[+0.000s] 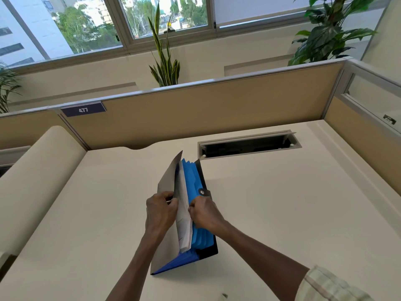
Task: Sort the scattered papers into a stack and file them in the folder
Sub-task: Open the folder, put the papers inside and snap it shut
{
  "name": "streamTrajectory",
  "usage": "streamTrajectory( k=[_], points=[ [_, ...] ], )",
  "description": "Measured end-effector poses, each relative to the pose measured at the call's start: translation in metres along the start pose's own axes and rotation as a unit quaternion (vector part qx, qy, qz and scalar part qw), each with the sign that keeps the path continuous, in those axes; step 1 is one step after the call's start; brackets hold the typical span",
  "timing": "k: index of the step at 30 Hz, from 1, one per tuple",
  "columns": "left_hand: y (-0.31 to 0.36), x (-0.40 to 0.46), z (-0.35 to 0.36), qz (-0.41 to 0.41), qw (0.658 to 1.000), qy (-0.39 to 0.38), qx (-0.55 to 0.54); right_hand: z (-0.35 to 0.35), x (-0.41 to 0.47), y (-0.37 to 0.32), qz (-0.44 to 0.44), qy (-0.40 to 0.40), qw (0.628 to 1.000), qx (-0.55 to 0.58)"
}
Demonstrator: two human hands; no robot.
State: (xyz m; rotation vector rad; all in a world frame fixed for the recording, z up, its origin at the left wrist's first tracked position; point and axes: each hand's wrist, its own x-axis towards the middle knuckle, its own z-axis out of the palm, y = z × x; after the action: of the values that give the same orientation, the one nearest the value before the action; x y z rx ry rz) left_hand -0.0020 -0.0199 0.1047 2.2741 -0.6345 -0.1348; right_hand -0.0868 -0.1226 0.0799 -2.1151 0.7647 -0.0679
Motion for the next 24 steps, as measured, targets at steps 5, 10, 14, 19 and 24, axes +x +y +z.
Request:
streamTrajectory(
  k=[5,10,14,19,24],
  points=[
    [-0.001,0.0,0.003,-0.002,1.0,-0.003,-0.002,-0.018,0.009,0.026,-0.008,0.163,0.986,-0.038],
    [0.001,0.0,0.012,0.003,1.0,-0.016,0.008,-0.028,0.024,0.048,0.008,0.128,0.991,-0.045],
    [0.002,-0.005,0.021,0.019,0.999,-0.02,0.018,-0.019,0.03,0.063,0.019,0.145,0.989,-0.001],
    [0.004,-0.011,0.047,0.041,0.996,-0.058,0.056,-0.022,0.032,0.073,0.077,0.165,0.983,0.033],
    [0.003,-0.016,0.078,0.064,0.985,-0.117,0.113,-0.019,0.032,0.083,0.084,0.147,0.985,0.013]
  ],
)
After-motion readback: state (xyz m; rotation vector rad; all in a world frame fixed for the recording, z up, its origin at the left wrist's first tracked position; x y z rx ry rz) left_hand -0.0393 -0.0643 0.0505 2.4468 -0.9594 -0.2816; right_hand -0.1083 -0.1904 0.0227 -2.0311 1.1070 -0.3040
